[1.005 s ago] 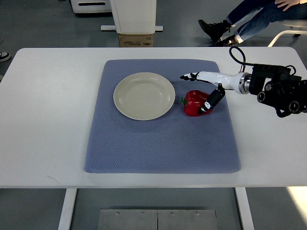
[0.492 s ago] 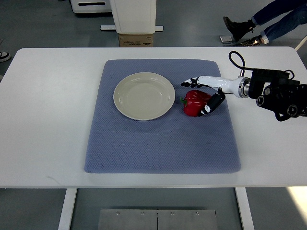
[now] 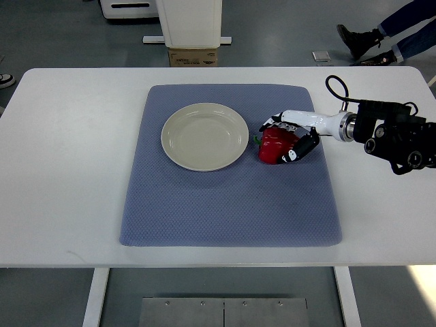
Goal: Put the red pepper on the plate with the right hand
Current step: 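Lift the pepper and carry it with the right hand onto the plate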
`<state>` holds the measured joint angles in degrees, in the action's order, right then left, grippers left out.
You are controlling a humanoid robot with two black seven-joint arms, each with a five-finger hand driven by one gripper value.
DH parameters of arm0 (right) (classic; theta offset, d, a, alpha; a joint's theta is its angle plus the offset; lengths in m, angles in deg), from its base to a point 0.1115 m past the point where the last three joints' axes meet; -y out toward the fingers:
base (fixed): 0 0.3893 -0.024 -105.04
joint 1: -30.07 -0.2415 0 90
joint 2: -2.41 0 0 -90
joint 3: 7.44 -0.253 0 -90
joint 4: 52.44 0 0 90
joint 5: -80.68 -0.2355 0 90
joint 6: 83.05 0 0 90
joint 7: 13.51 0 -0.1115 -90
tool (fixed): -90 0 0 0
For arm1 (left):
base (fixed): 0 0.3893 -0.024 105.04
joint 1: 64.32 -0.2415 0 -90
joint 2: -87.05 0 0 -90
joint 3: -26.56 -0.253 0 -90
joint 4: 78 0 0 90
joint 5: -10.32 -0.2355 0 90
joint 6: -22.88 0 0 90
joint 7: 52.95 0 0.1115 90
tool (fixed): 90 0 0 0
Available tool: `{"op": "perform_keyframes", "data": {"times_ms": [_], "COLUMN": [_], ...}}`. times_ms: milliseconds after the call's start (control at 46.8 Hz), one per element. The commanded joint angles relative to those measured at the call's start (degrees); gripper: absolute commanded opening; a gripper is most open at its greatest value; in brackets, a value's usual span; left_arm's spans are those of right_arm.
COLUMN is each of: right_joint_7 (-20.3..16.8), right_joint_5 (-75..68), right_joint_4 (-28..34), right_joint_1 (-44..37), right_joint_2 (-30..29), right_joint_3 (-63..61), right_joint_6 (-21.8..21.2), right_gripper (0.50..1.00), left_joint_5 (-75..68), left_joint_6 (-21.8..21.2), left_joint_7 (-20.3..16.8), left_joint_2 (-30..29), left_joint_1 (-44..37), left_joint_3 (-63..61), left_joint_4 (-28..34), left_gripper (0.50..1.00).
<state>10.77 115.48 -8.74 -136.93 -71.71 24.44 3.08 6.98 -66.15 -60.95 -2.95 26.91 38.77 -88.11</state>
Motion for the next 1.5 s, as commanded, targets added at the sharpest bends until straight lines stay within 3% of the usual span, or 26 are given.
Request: {"op": "perform_keyframes", "data": {"times_ms": [0,578,1219,1476], "right_joint_7": [-0.02,-1.51,-6.61,-7.93], "right_joint_5": [-0.09,-0.53,-0.97,-1.14], "right_joint_4": [-0.1,0.07,-3.18,-3.88], "right_joint_1": [-0.17,-4.39,-8.96,-8.08], "right_joint_2": [0.12,-0.23,-15.7,-15.88], "right_joint_3": [-0.25,-1.83,-6.4,-7.72], "right_joint_6": [0.01,-0.87,-1.05,-1.05], "right_gripper": [0.5,0.5,0.5,0.5], "left_joint_5": [0.0,0.0,-0.09,0.0], "left_joint_6": [0.0,0.0,0.0,0.0], "left_joint_7": [0.0,0.0,0.0,0.0], "left_joint_2": [0.0,0.0,0.0,0.0], "left_joint_1": [0.0,0.0,0.0,0.0], "left_joint_3": [0.0,0.0,0.0,0.0], "left_joint_4": [0.0,0.0,0.0,0.0], "left_gripper": [1.0,1.0,1.0,1.0]}}
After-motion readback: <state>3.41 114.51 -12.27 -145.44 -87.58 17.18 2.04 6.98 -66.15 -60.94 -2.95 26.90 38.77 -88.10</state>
